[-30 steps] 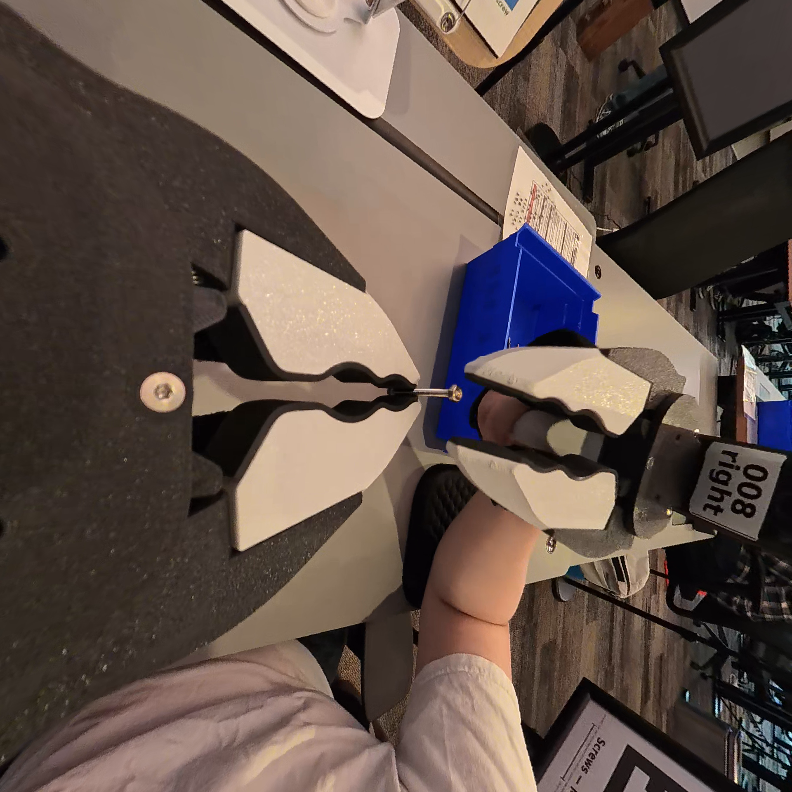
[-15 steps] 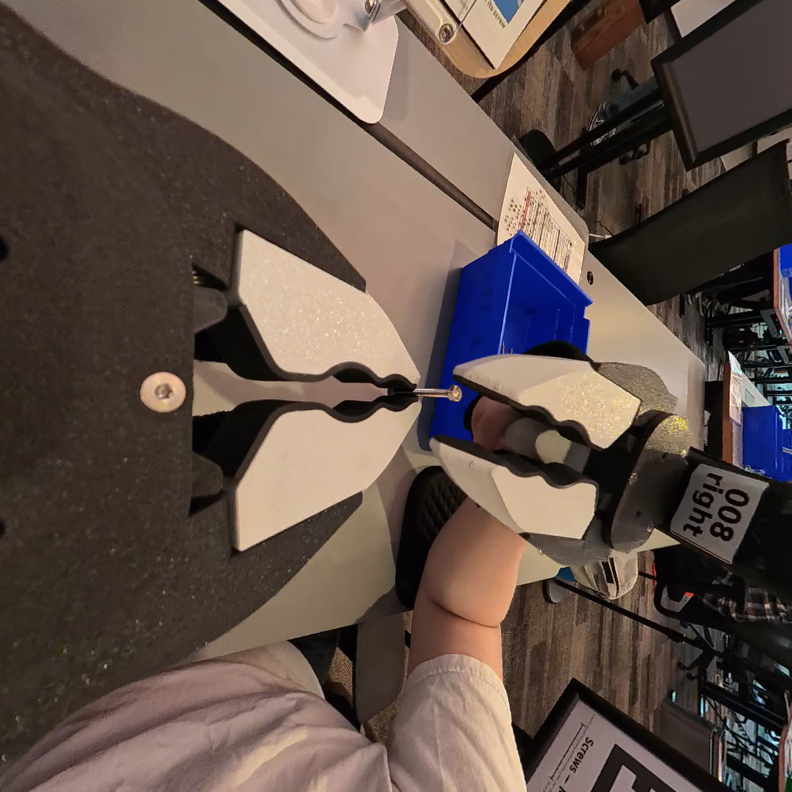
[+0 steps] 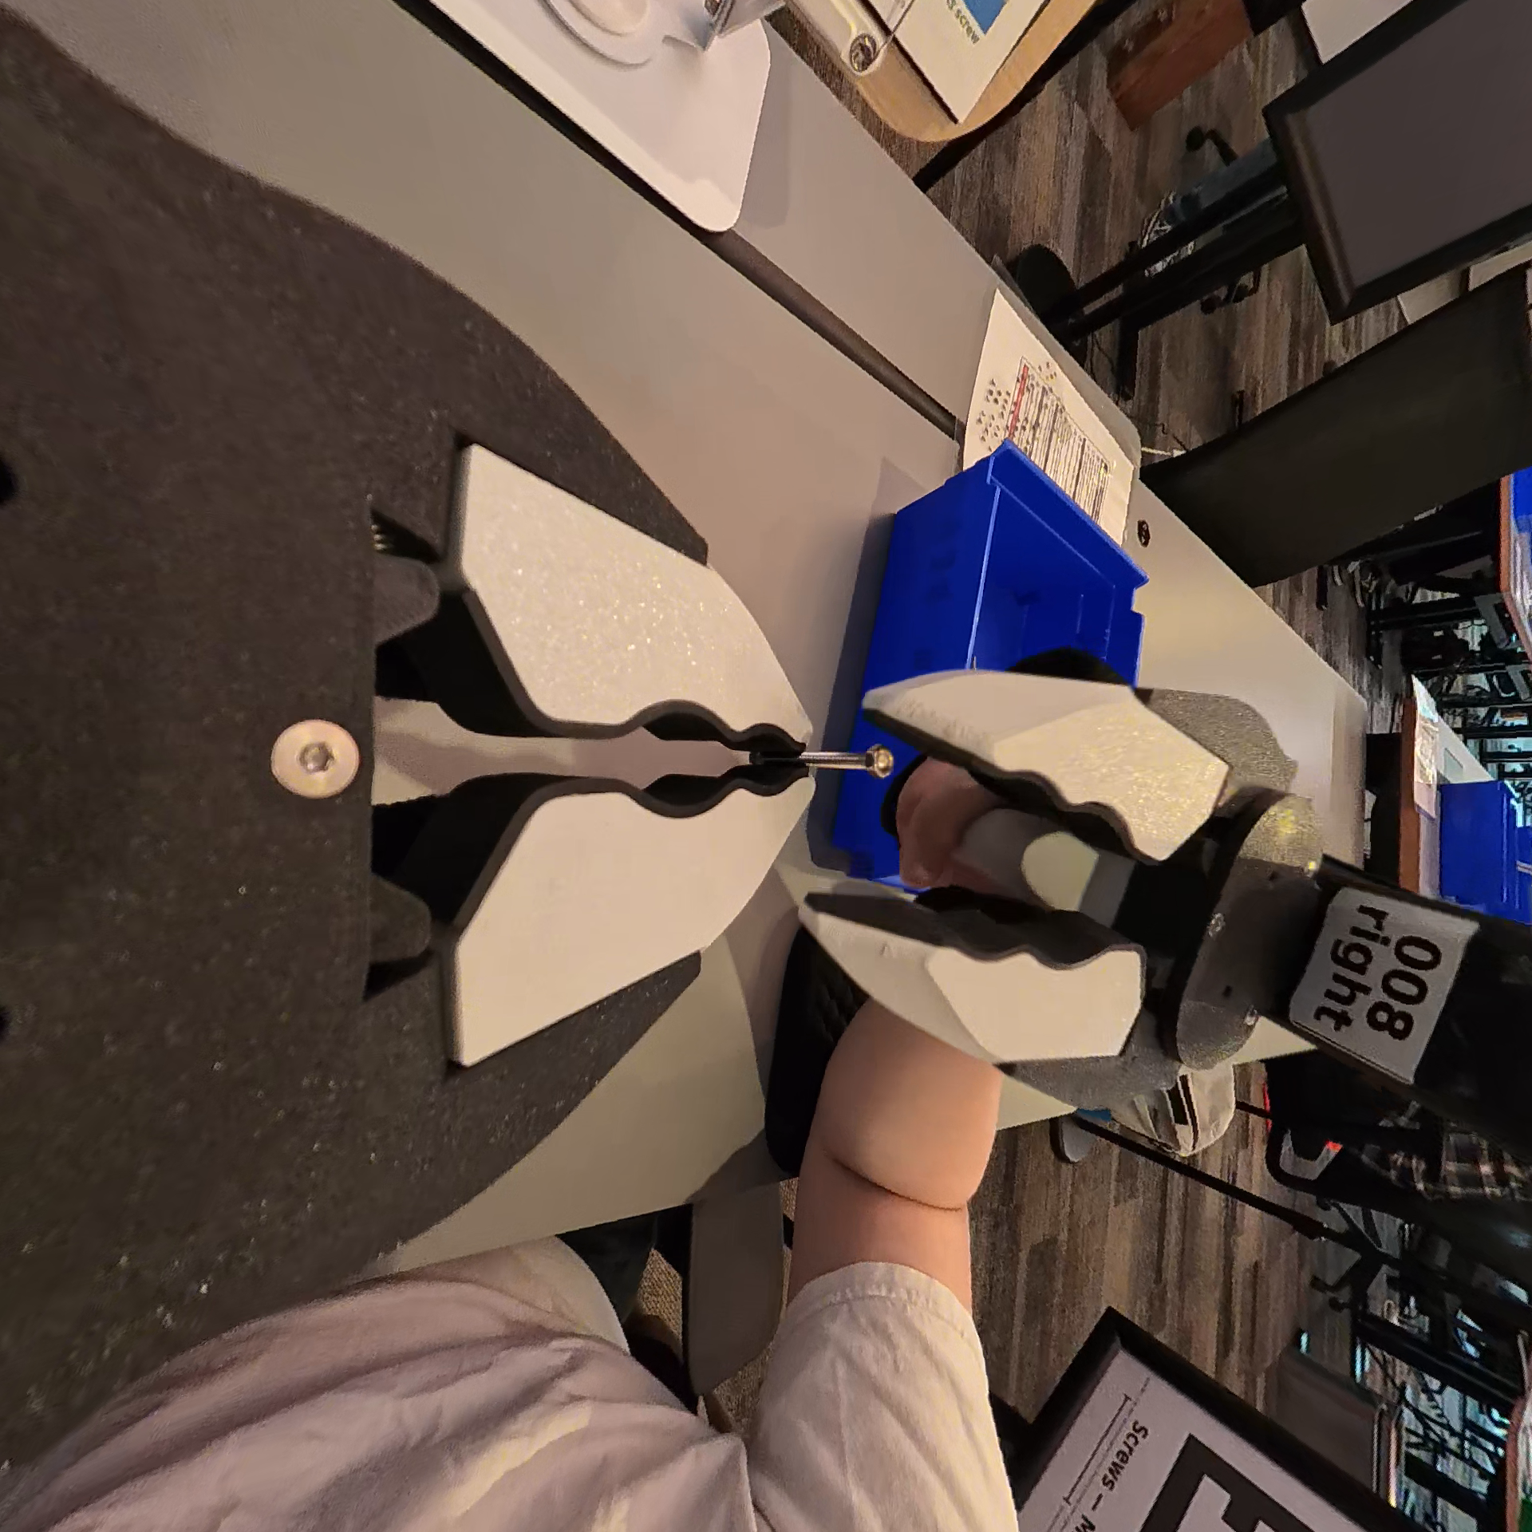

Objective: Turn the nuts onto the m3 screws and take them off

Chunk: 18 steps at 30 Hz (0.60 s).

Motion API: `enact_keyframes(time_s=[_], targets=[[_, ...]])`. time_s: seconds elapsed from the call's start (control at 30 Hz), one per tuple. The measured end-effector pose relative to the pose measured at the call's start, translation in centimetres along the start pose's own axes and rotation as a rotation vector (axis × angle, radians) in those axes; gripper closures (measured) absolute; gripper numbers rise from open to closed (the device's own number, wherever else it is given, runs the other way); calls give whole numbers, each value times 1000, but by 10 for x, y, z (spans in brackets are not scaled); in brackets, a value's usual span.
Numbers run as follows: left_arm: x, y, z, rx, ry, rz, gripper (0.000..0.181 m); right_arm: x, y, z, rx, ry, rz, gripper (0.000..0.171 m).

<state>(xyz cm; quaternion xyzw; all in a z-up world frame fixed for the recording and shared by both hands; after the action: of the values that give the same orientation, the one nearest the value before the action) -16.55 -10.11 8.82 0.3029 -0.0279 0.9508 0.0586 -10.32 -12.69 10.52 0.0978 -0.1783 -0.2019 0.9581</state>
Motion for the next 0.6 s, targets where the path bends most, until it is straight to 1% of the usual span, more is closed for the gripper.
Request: enact_keyframes(time_s=[0.1, 0.17, 0.23, 0.37, 0.47, 0.53, 0.6], targets=[[4, -4, 1, 22, 21, 7, 180, 2, 1, -1, 24, -17, -20, 140], [7, -7, 0, 37, 22, 8, 180, 7, -1, 2, 36, 0, -7, 144], [7, -6, 0, 35, 23, 0, 180, 9, 0, 4, 26, 19, -21, 145], [2, -1, 1, 12, 12, -6, 180, 0, 1, 2, 16, 13, -33, 127], [3, -3, 1, 20, 20, 8, 180, -4, -3, 0, 23, -21, 4, 126], [7, -7, 2, 48, 46, 12, 180, -1, -3, 2, 33, -14, -14, 123], [11, -11, 1, 72, 56, 18, 180, 3, -4, 4, 29, -8, 1, 125]])
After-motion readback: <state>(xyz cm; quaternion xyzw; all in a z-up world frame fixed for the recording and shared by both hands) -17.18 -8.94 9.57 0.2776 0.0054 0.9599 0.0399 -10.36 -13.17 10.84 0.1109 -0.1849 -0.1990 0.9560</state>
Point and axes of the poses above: each gripper's, where its closed fingertips meet, x back along the fingers, z out of its top, y = z × x across the jaws, the point moved 5 cm from there along x, back along the fingers, and after that the axes turned 15 degrees about -y, right-handed, at the moved point
